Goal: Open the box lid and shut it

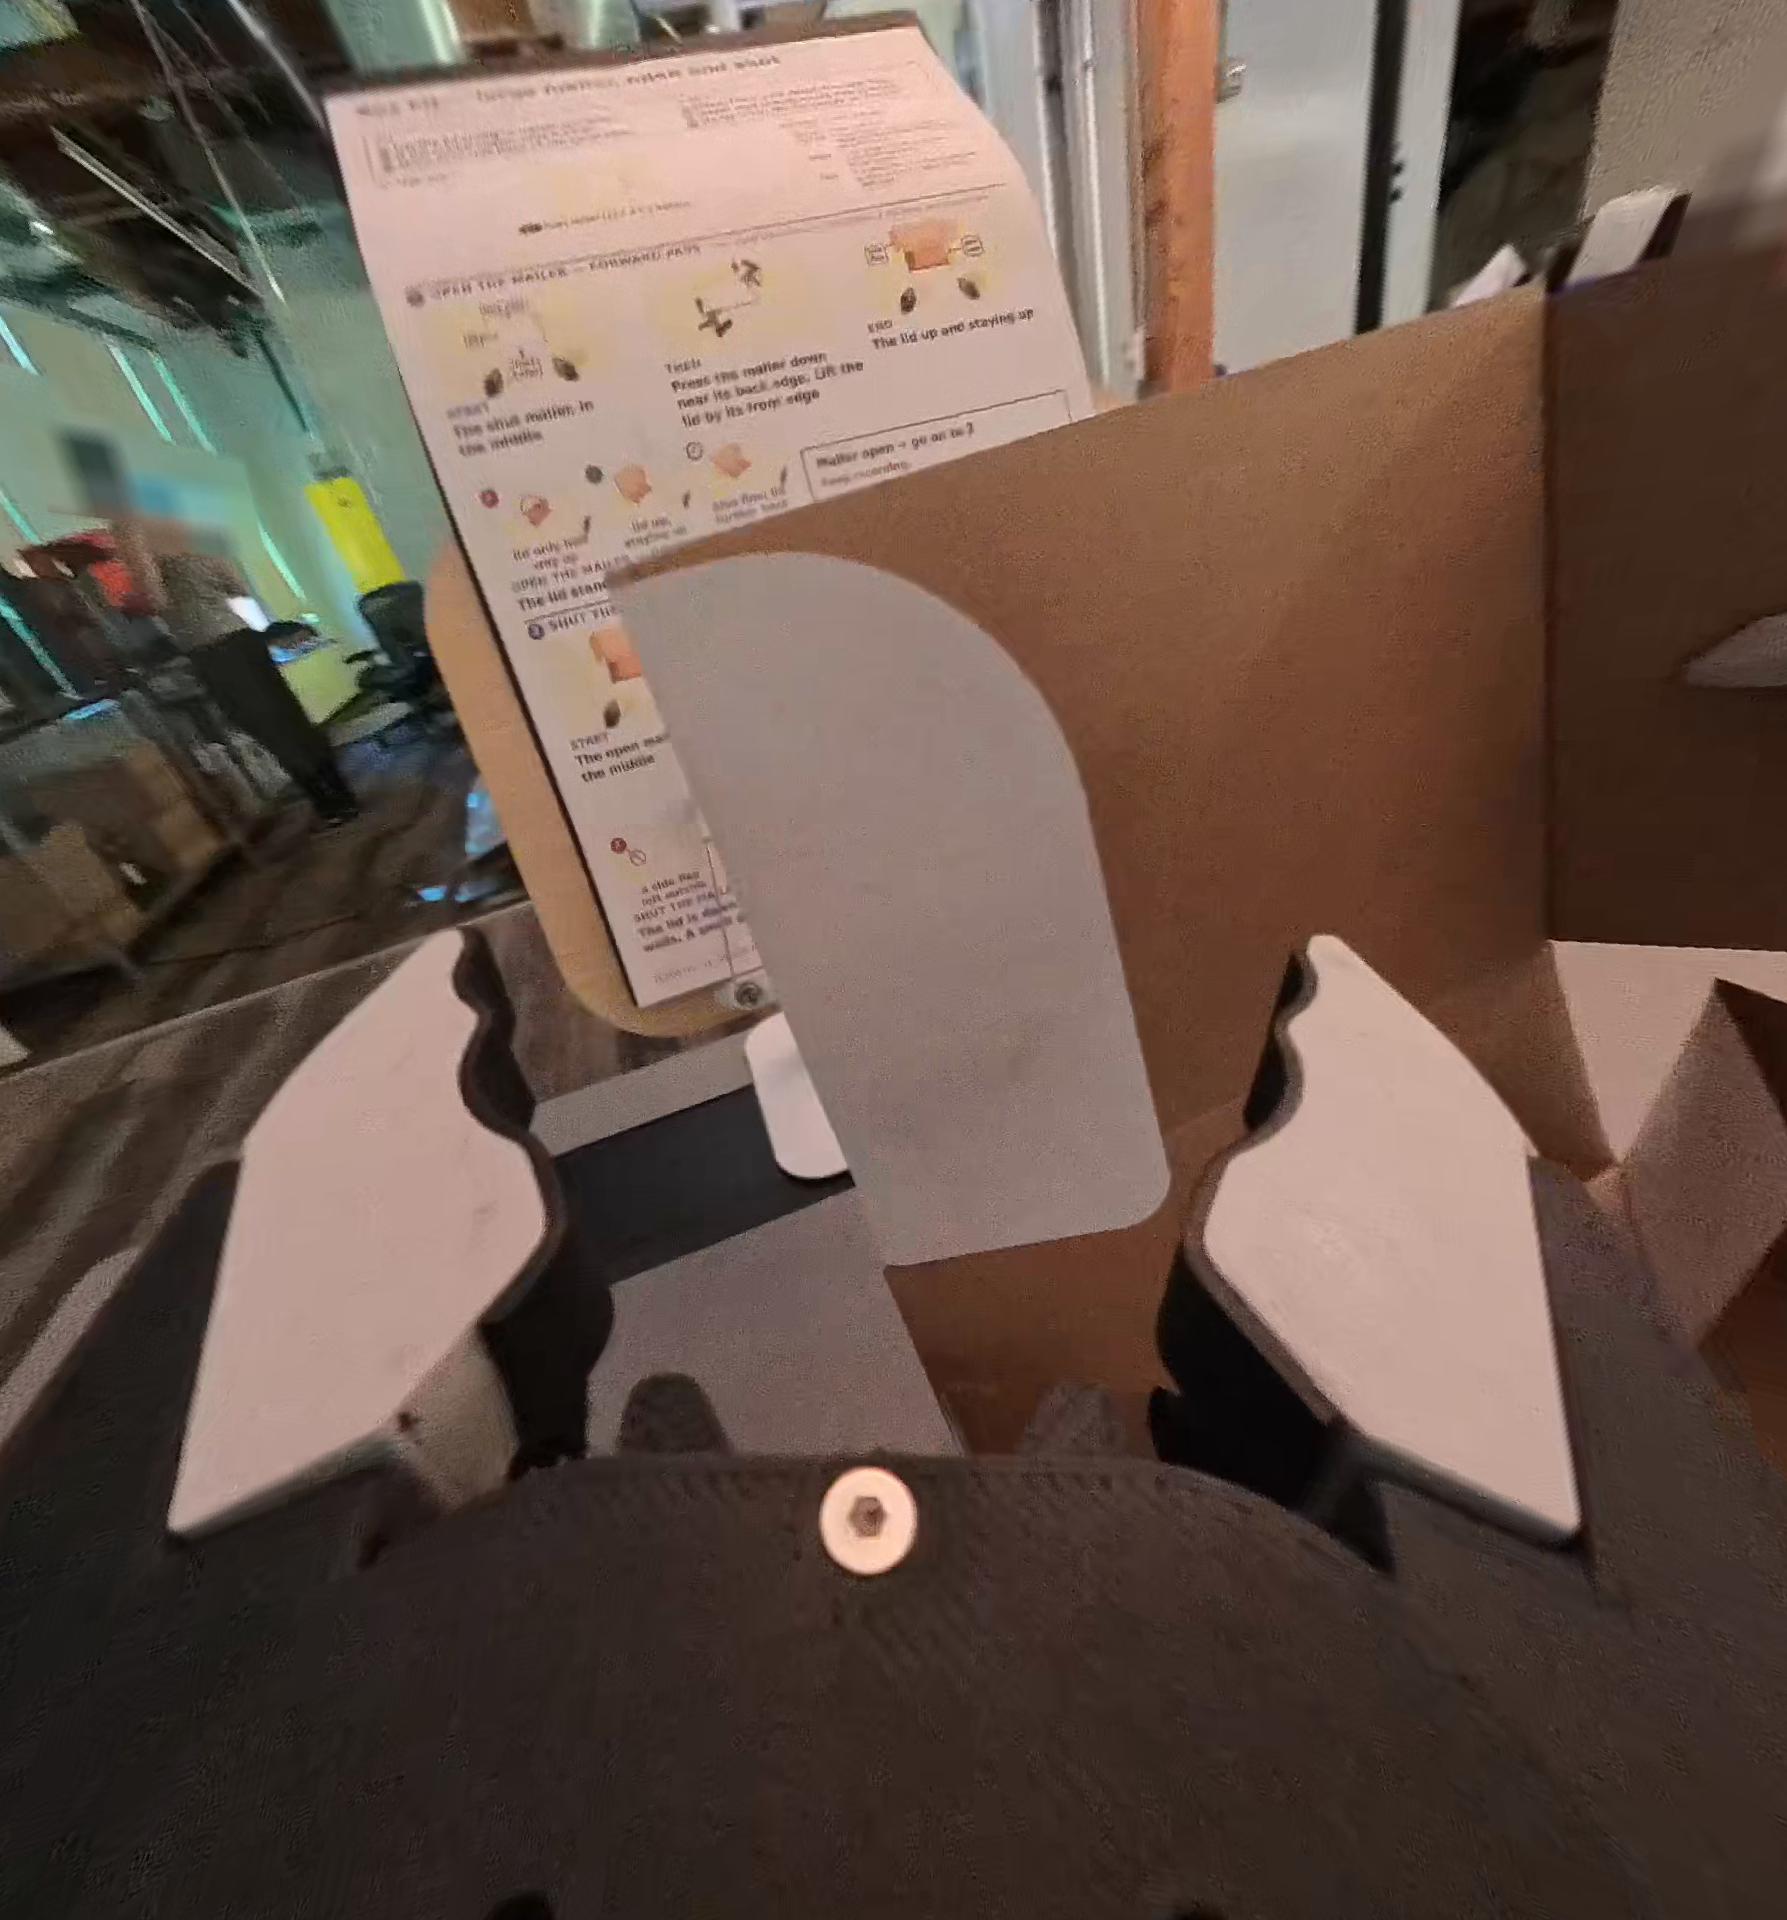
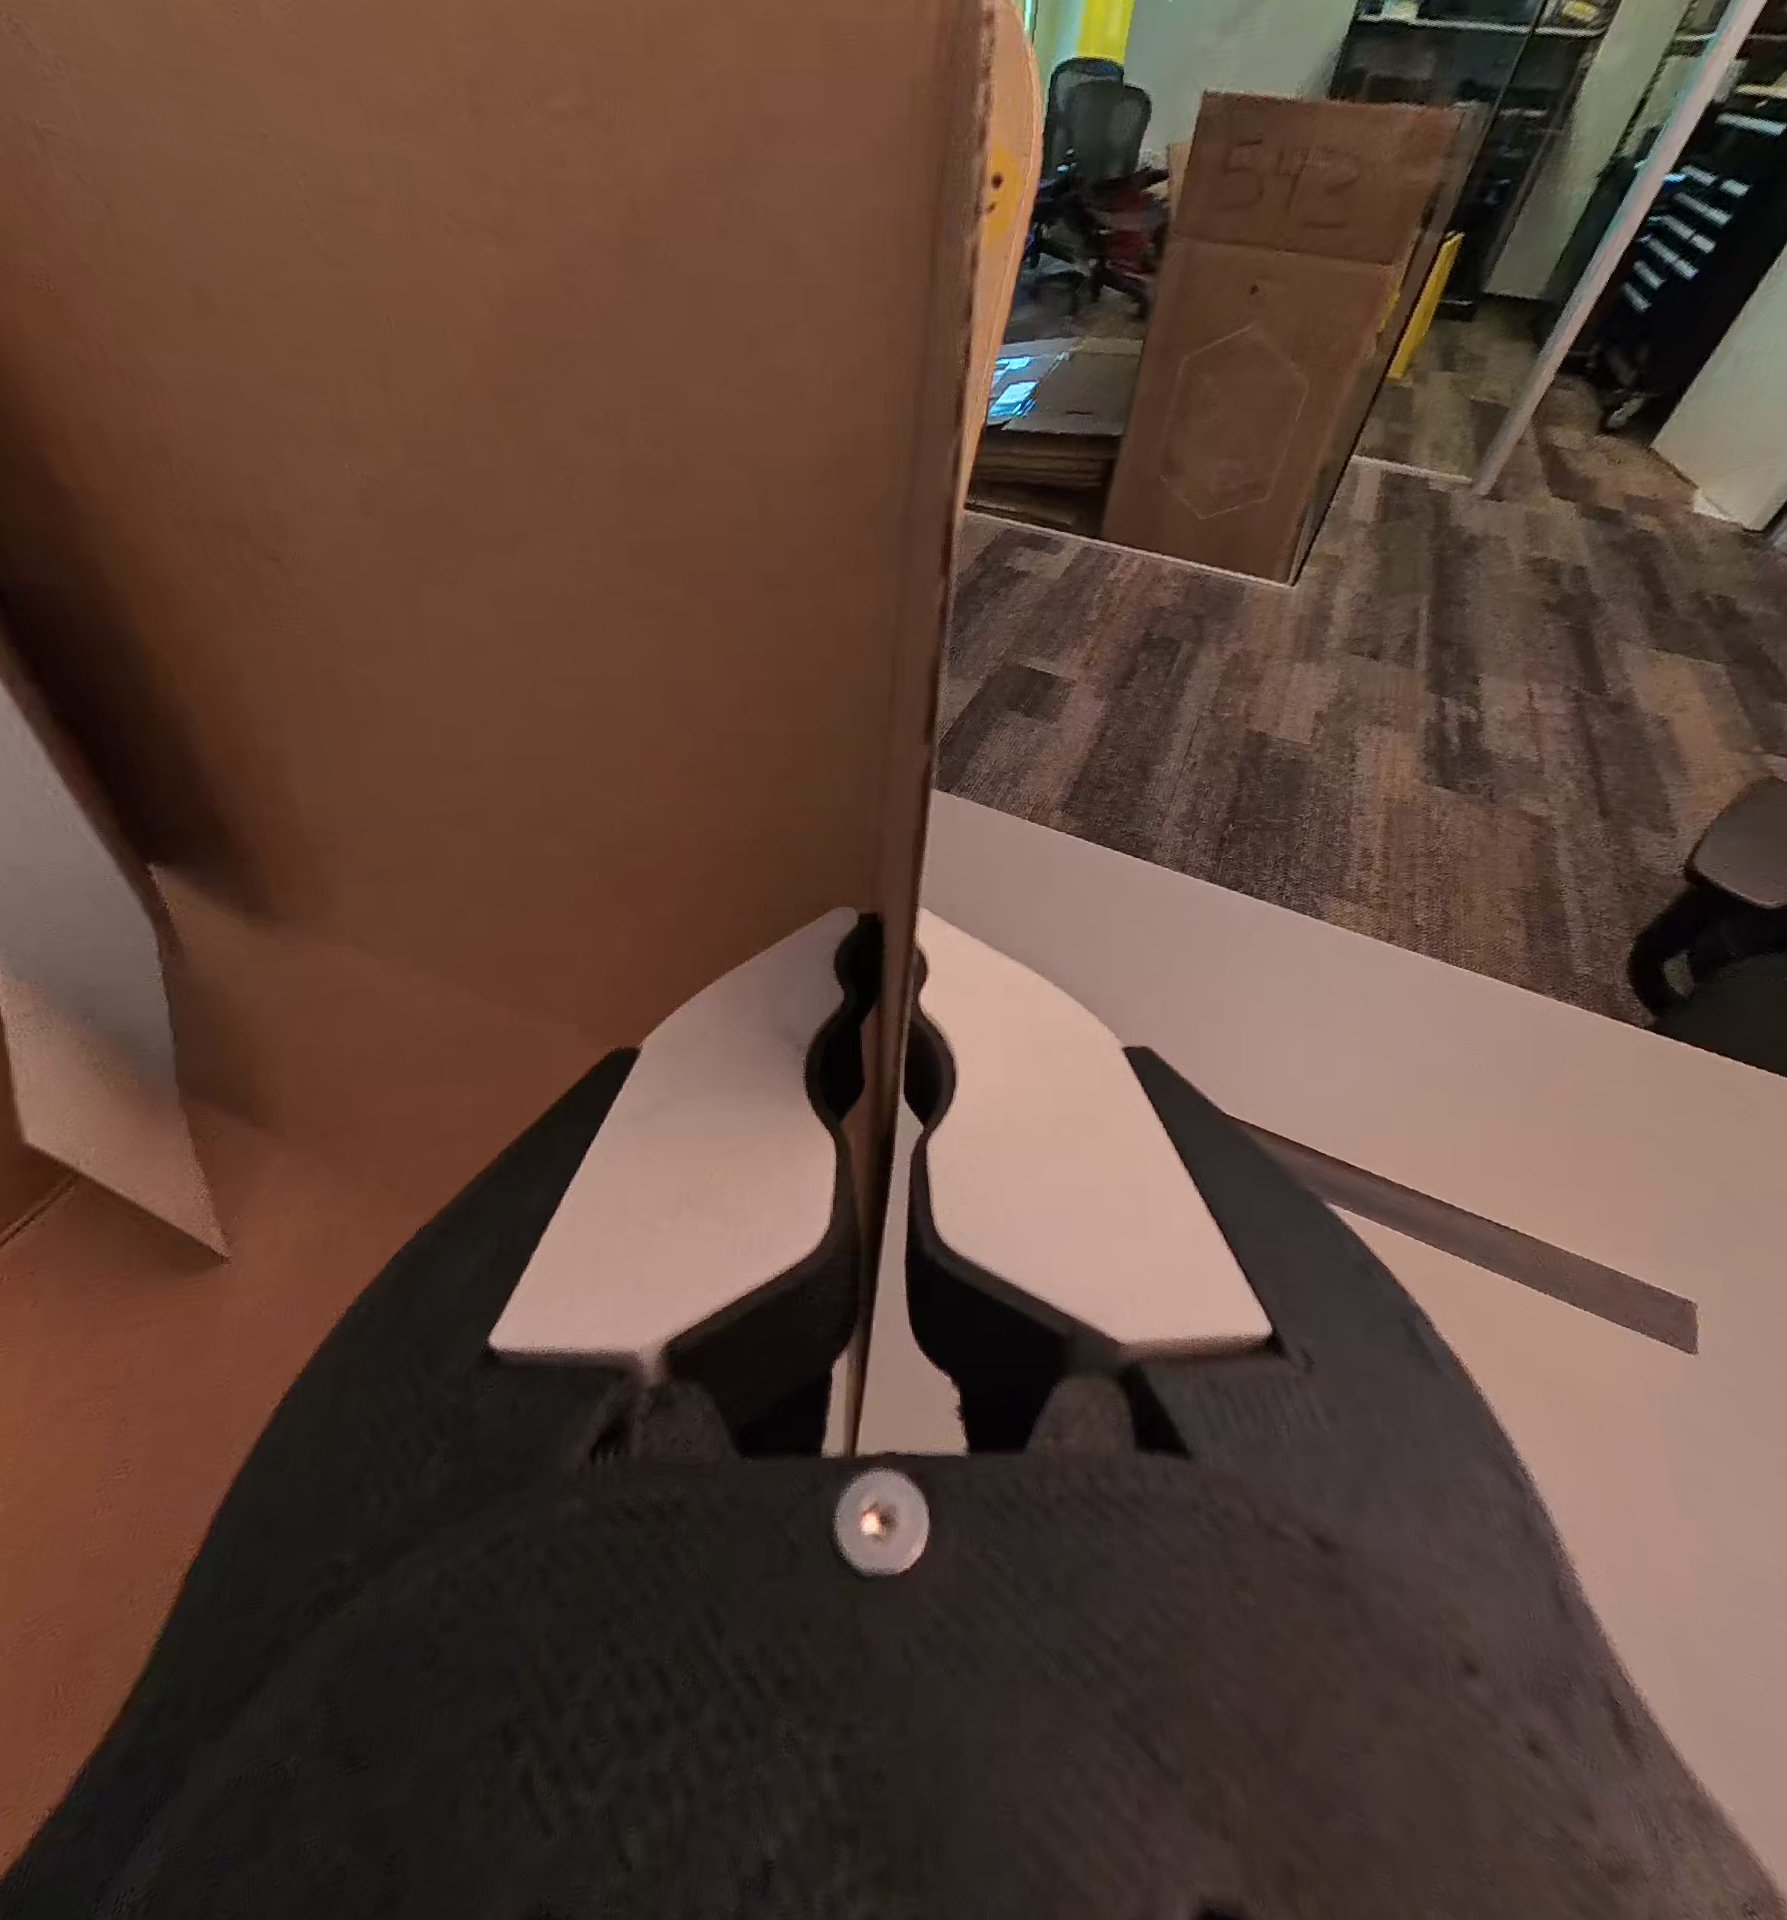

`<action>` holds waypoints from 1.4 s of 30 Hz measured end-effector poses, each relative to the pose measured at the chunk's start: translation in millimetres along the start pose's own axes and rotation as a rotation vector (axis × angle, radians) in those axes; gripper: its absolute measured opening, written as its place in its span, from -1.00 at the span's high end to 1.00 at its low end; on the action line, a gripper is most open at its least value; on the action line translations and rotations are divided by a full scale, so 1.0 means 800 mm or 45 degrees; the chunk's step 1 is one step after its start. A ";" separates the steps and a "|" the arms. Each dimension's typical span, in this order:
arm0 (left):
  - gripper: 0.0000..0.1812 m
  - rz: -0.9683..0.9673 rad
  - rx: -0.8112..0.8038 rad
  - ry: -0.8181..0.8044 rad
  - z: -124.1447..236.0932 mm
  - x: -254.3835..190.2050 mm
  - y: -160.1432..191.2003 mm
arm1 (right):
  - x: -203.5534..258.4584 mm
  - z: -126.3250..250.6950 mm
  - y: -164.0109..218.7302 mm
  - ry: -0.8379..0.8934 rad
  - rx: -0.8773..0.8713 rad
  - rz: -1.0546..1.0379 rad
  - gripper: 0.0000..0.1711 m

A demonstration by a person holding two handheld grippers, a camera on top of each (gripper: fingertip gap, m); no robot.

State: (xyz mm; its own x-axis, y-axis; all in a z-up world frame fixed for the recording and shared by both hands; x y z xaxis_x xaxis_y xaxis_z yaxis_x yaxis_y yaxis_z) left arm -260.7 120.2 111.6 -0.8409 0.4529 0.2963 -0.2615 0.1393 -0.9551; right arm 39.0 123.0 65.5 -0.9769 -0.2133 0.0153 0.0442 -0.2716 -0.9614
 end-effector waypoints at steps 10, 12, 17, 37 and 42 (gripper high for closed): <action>-0.52 0.003 0.389 -0.406 -0.085 0.000 0.031 | 0.017 0.019 -0.016 -0.004 -0.092 0.078 0.99; -0.44 0.055 0.424 -0.417 -0.080 0.009 0.048 | 0.020 0.024 -0.019 -0.055 -0.116 0.064 0.99; 0.38 0.217 0.344 -0.298 -0.033 0.034 0.065 | 0.009 0.031 -0.020 -0.083 -0.128 0.066 0.98; 0.97 0.260 -0.213 0.940 0.054 0.081 0.096 | 0.007 0.043 0.033 -0.859 -0.169 -0.072 0.95; 0.96 0.251 -0.257 1.101 0.071 0.082 0.095 | 0.014 0.058 0.037 -1.018 -0.184 -0.083 0.95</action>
Point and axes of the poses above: each gripper's, where its closed fingertips meet, z back along the fingers, y out of its underside, x = y × z across the jaws, the point moved 1 cm from there along z, back along the fingers, and after that the axes turned 4 degrees about -z, right-handed, at the moved point
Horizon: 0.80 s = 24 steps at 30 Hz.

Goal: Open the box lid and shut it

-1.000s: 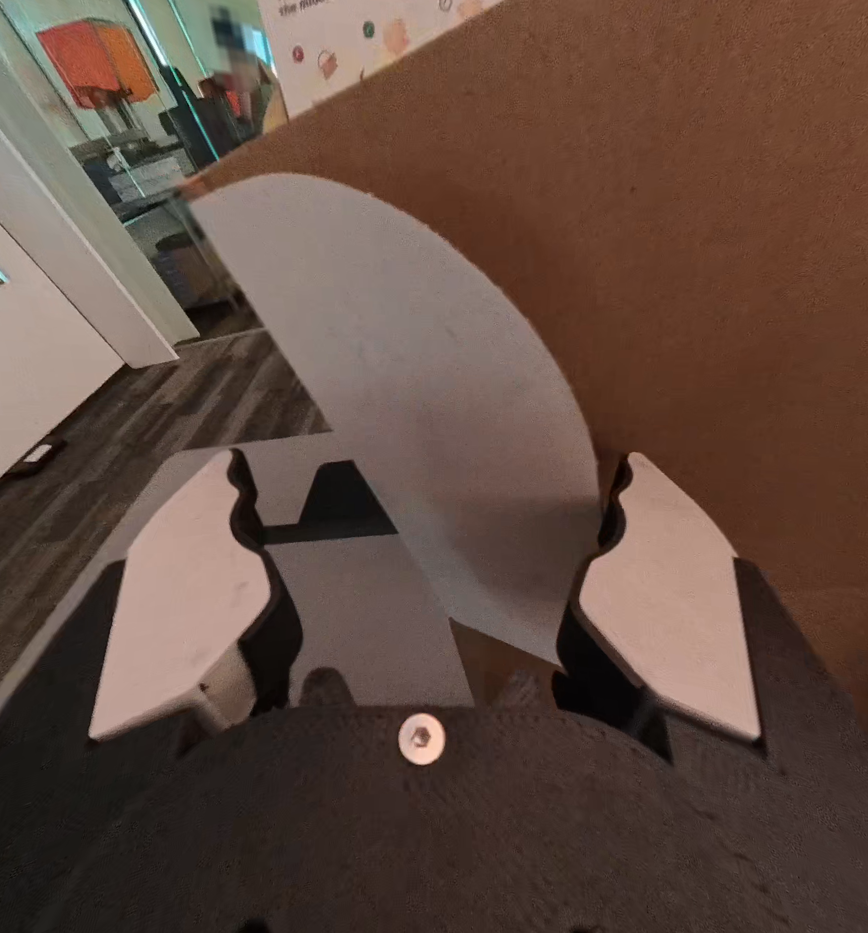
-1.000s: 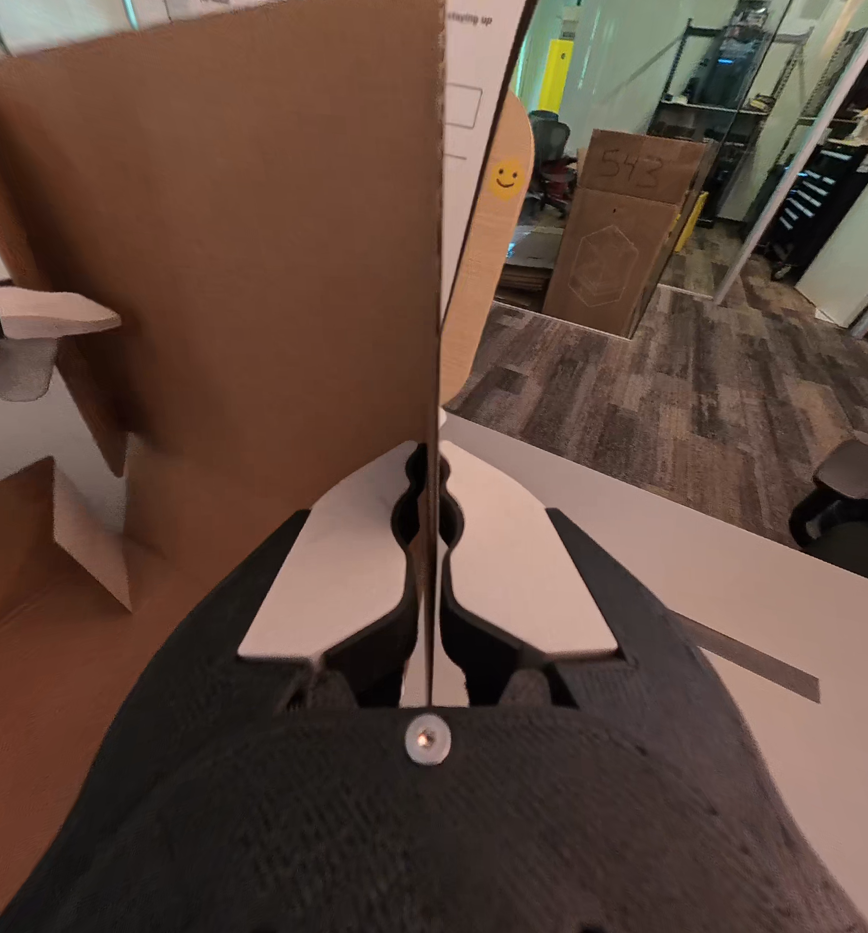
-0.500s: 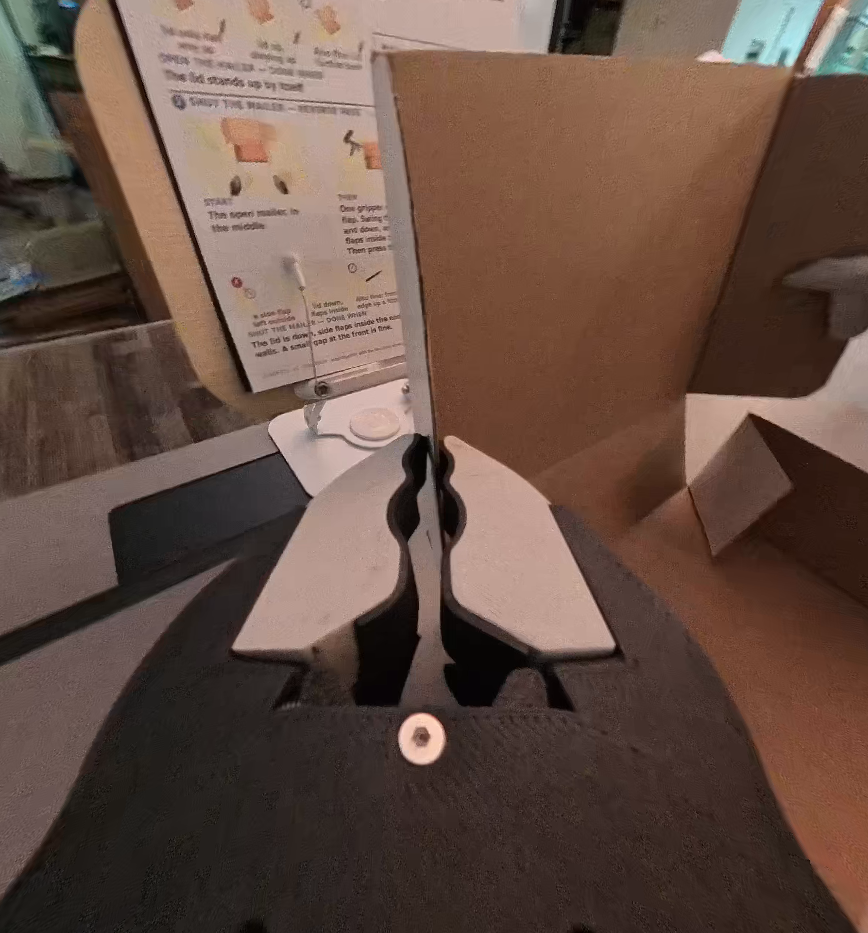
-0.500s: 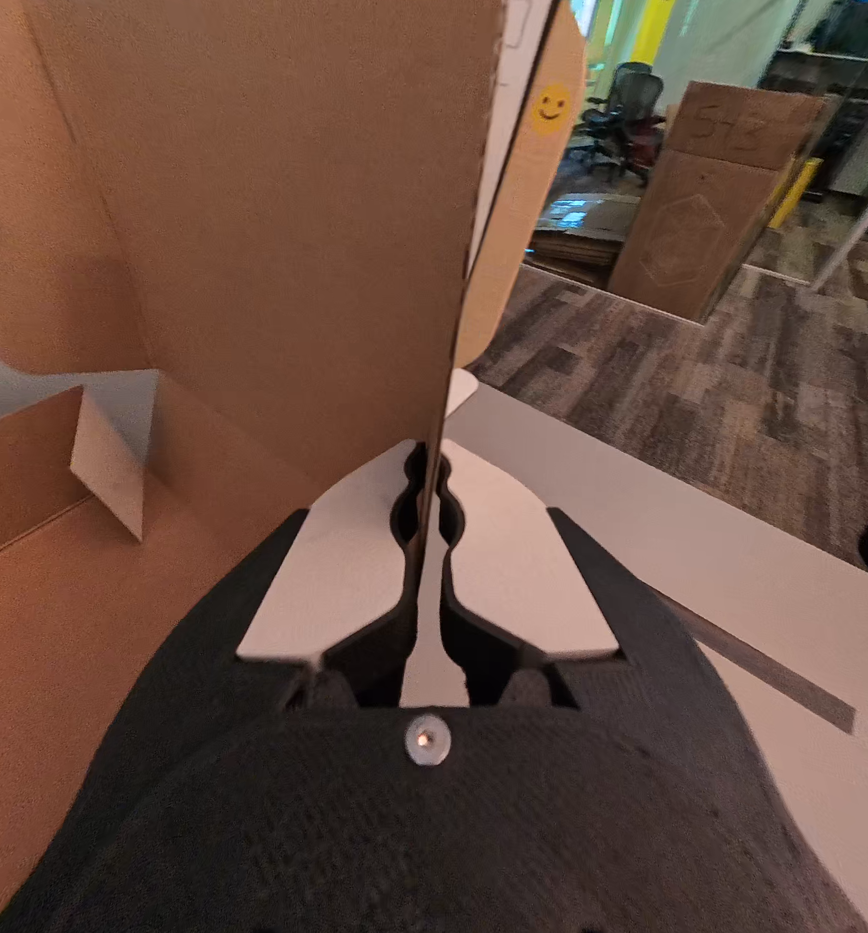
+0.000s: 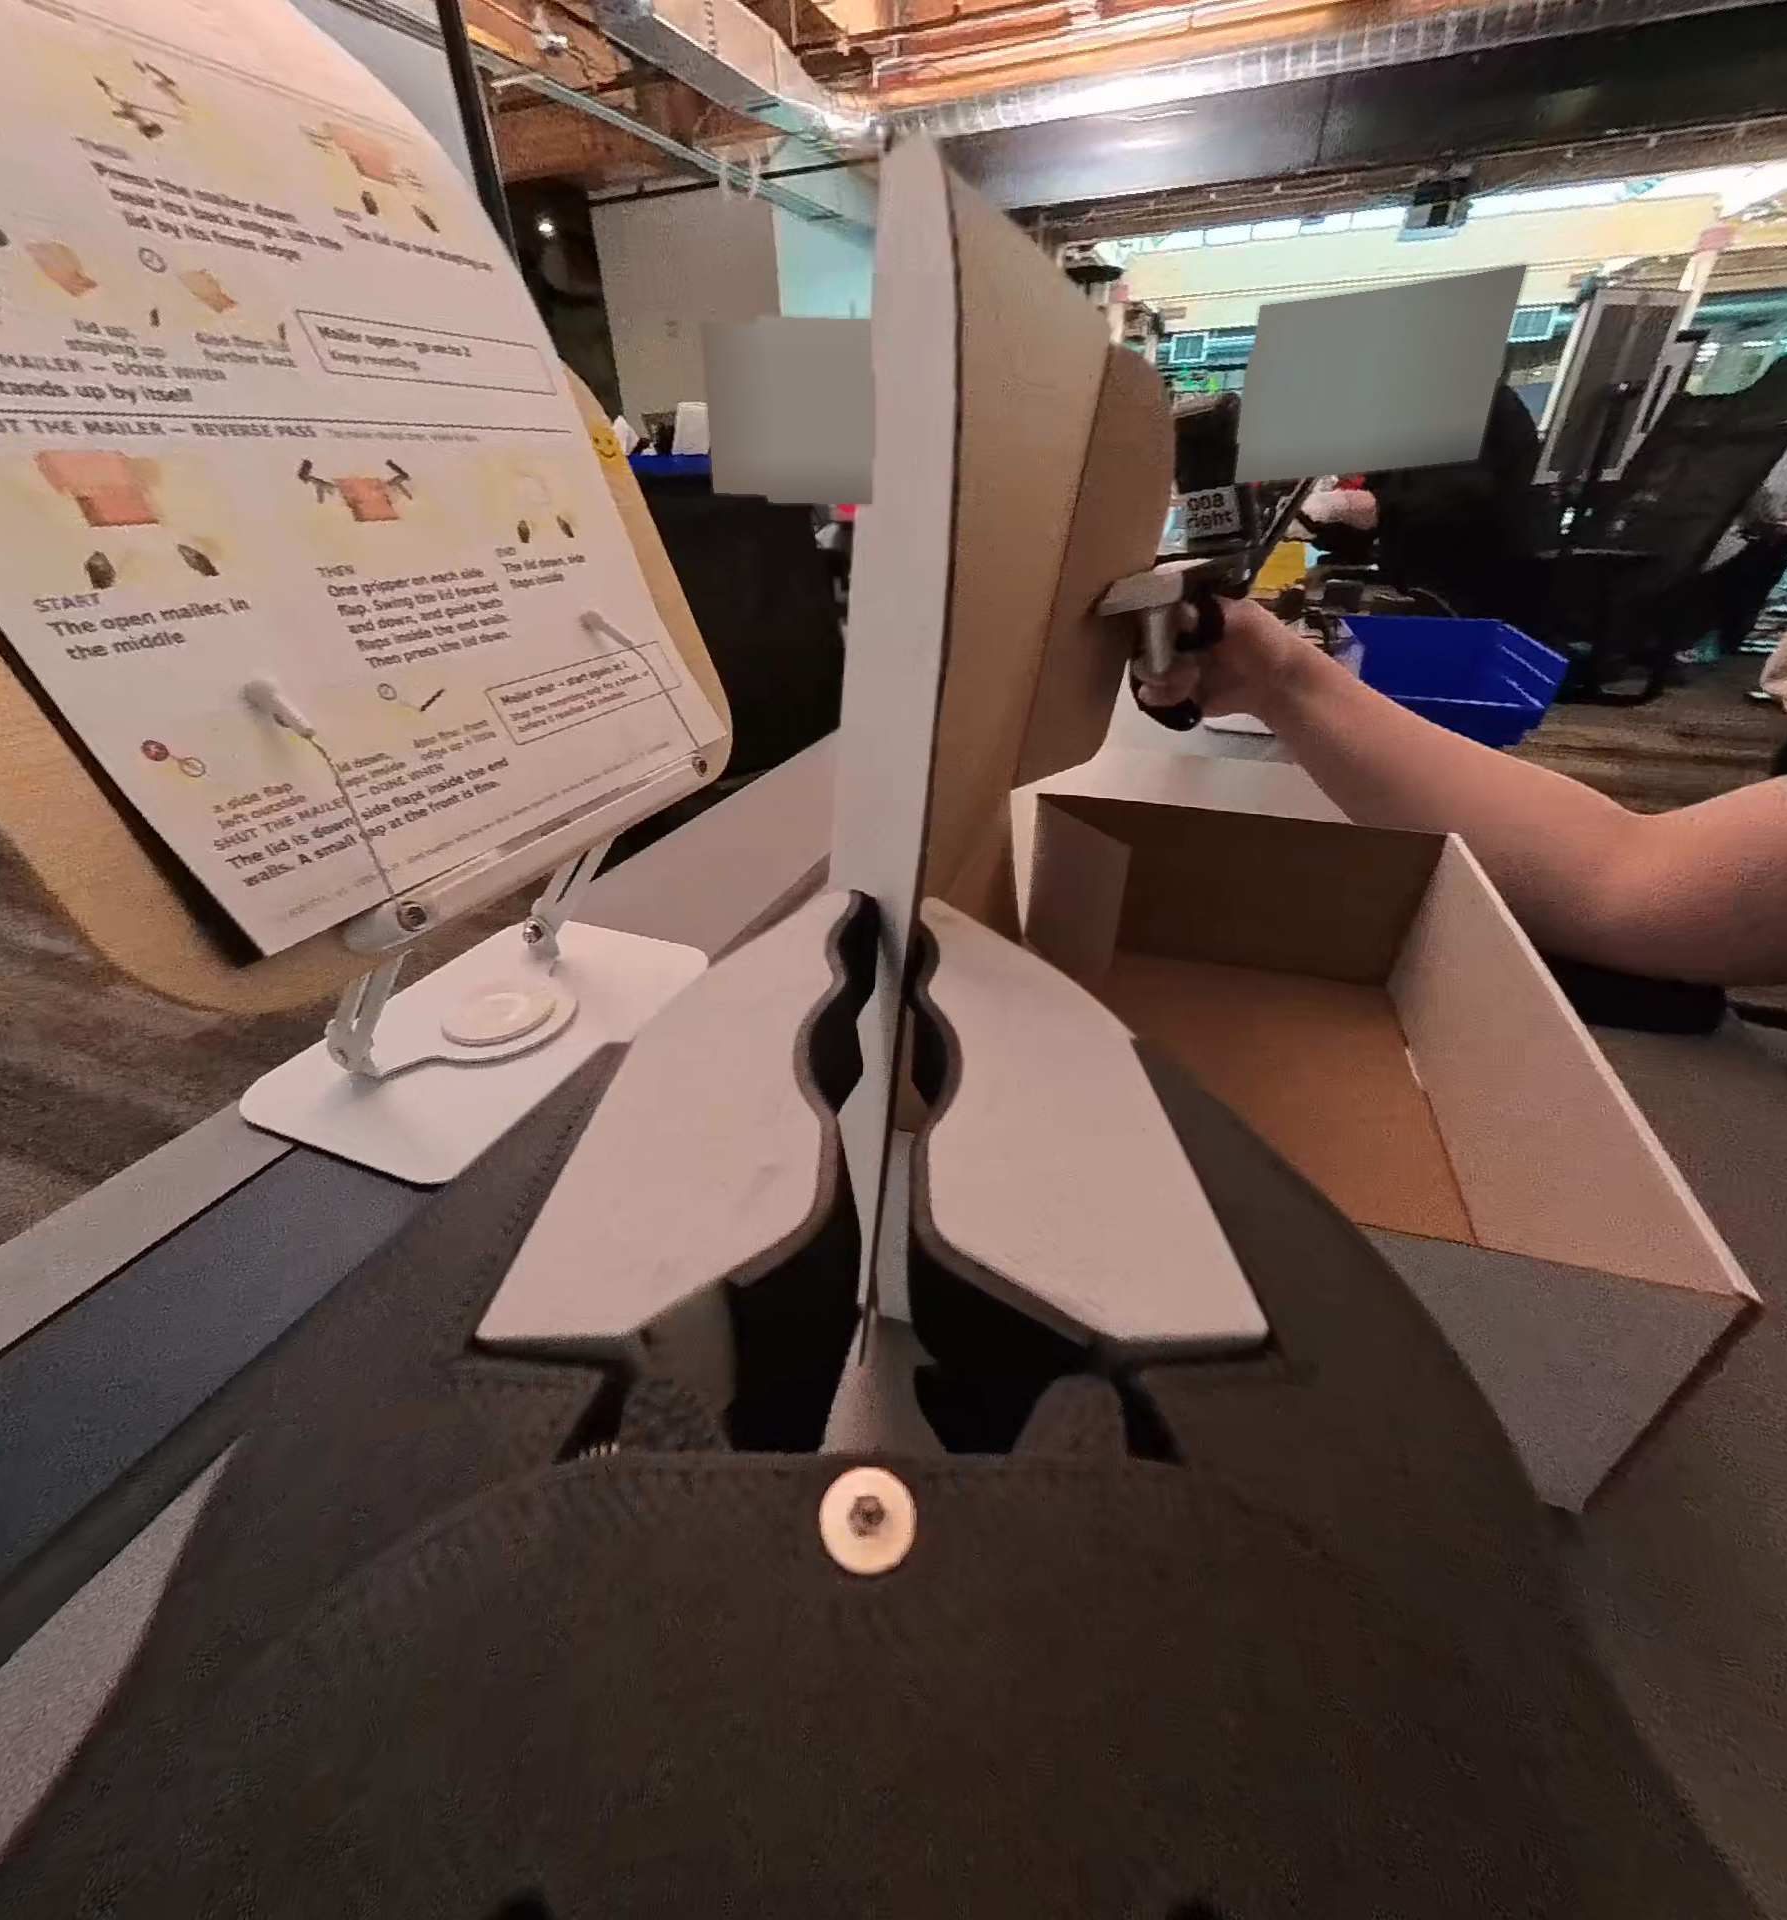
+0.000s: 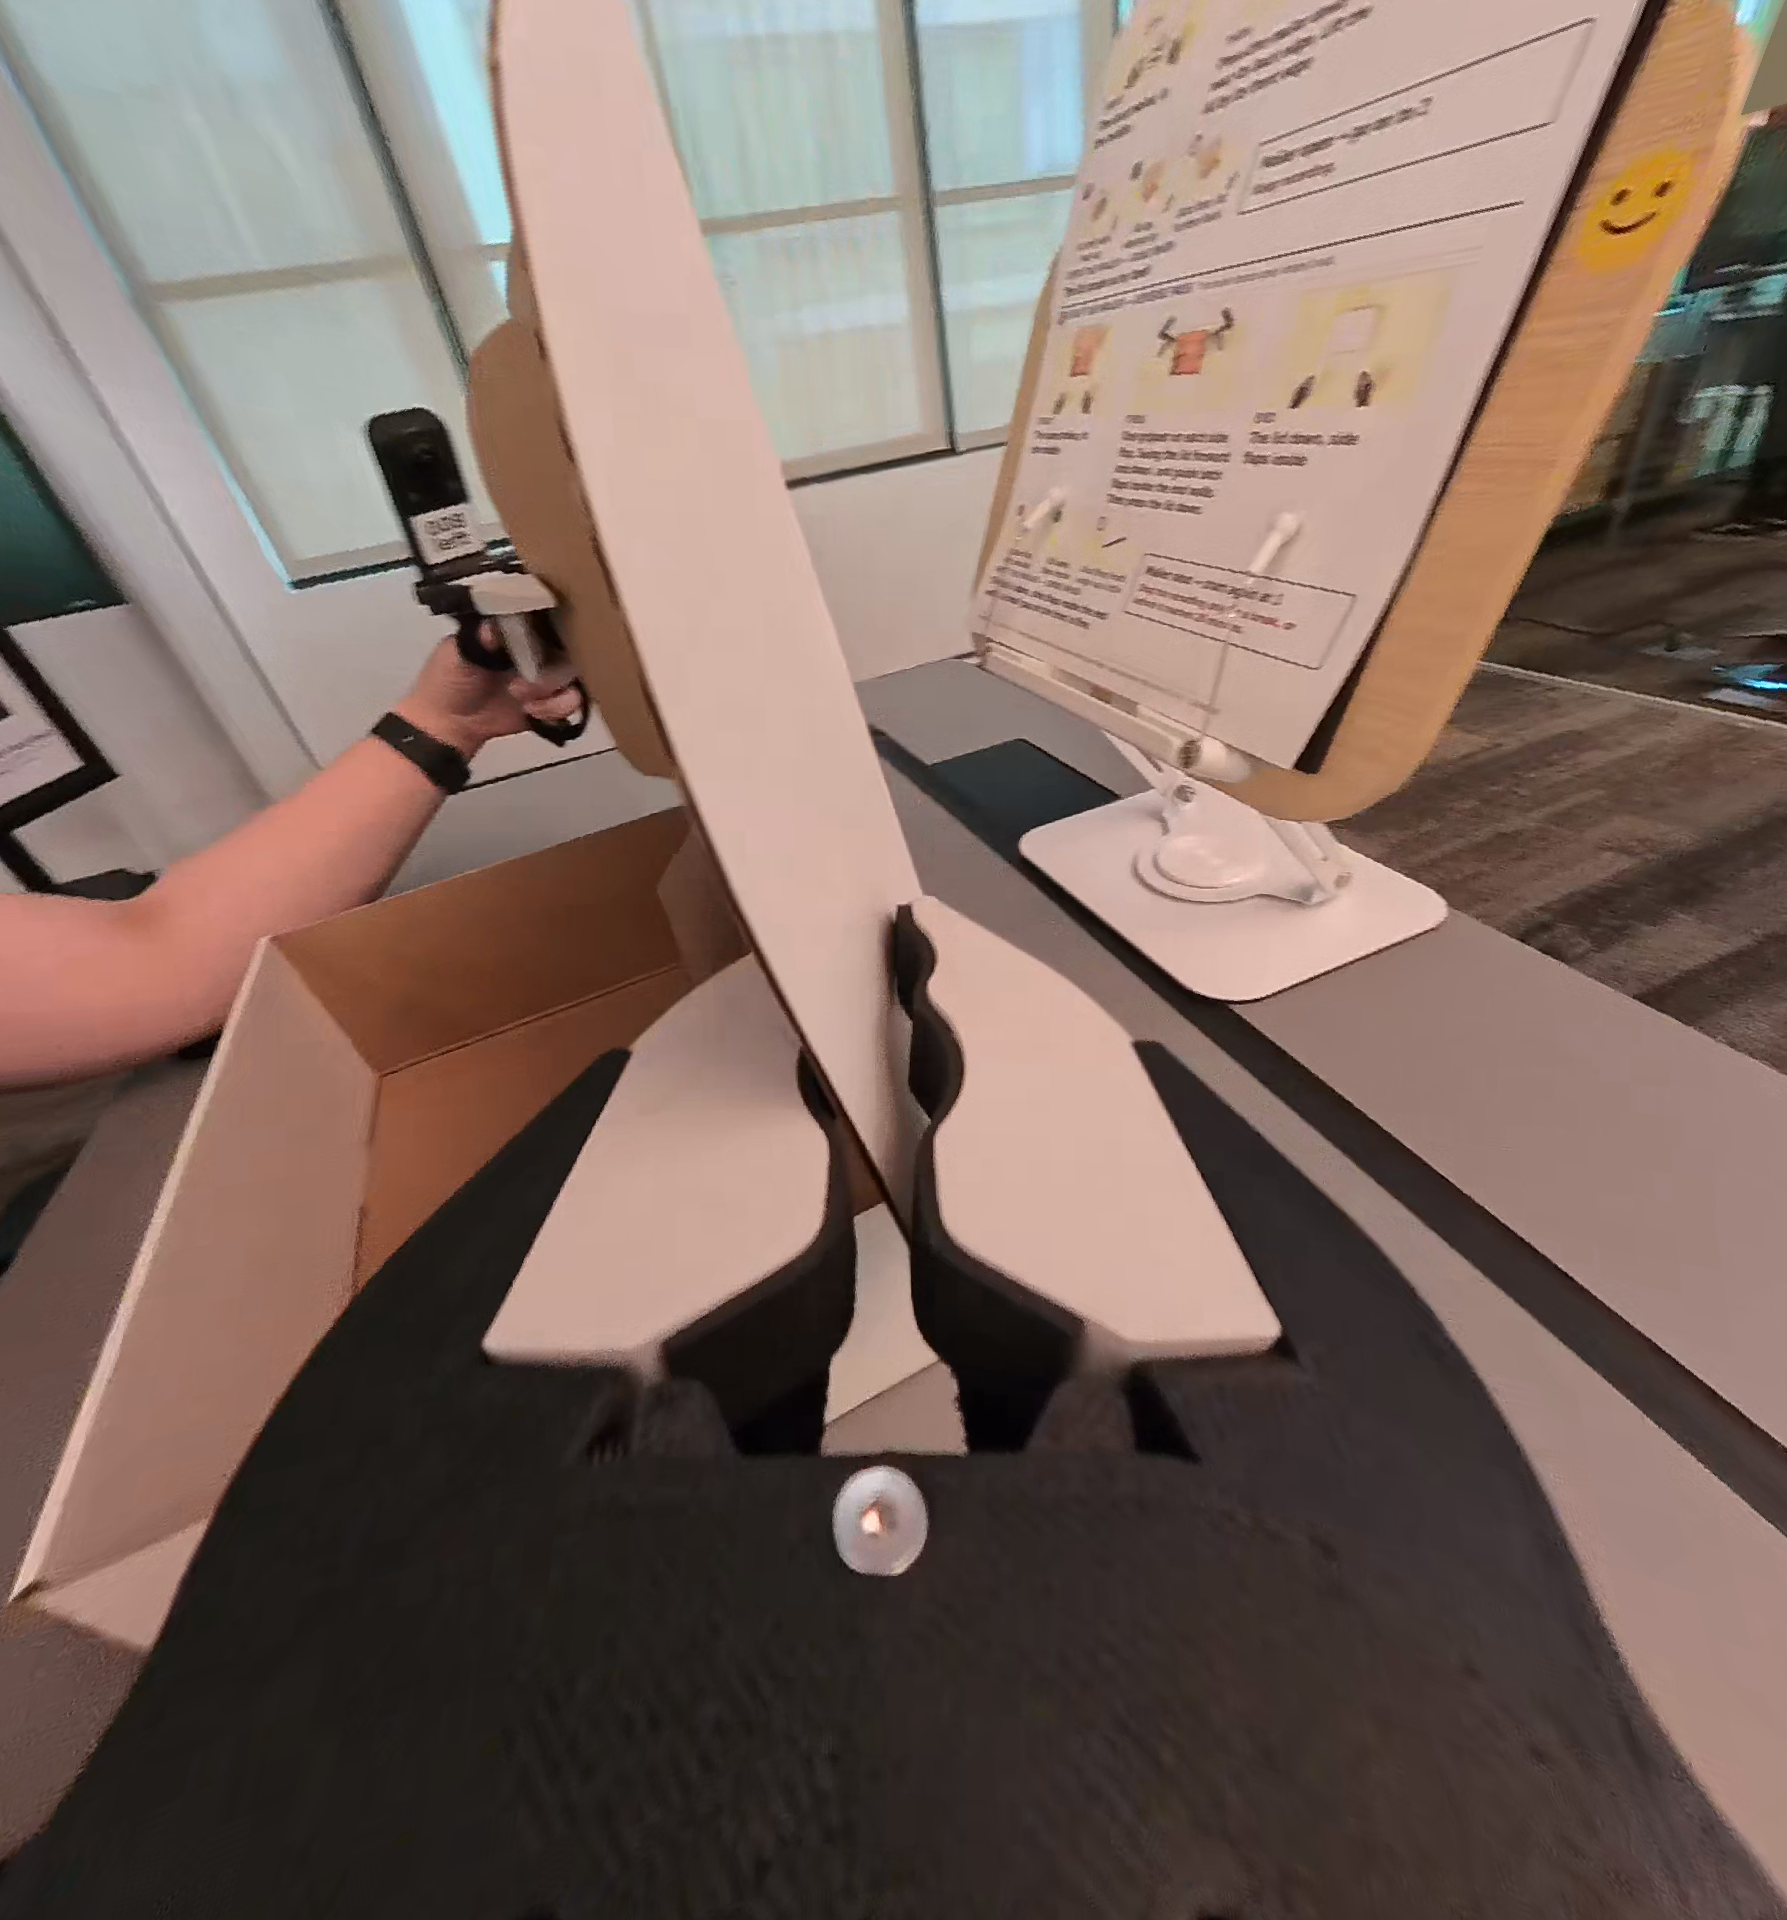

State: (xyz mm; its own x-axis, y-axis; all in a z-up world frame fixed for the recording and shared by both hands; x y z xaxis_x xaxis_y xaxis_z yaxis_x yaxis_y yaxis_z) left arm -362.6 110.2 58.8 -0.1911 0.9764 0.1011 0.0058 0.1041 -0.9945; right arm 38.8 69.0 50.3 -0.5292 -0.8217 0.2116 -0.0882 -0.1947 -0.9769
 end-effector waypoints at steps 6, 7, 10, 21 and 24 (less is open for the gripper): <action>0.96 -0.019 -0.036 0.116 0.016 -0.015 0.001 | 0.032 0.012 0.009 -0.177 0.046 0.064 0.94; 0.96 -0.019 -0.040 0.112 0.017 -0.014 0.001 | 0.036 0.012 0.010 -0.189 0.056 0.067 0.94; 0.95 -0.009 -0.020 0.056 0.015 -0.010 0.000 | 0.035 0.009 0.006 -0.142 0.075 0.058 0.94; 0.84 0.064 0.349 -0.230 -0.038 -0.007 -0.001 | 0.033 0.000 0.006 0.245 0.391 0.100 0.83; 0.82 0.041 0.411 -0.238 -0.041 -0.013 -0.002 | 0.035 0.002 0.006 0.297 0.443 0.158 0.82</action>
Point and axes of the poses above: each gripper's, where its closed fingertips meet, z back along the fingers, y out of its underside, x = y × z across the jaws, the point moved 1 cm from there along z, back along the fingers, and after that the axes turned 4 degrees about -z, right-handed, at the moved point
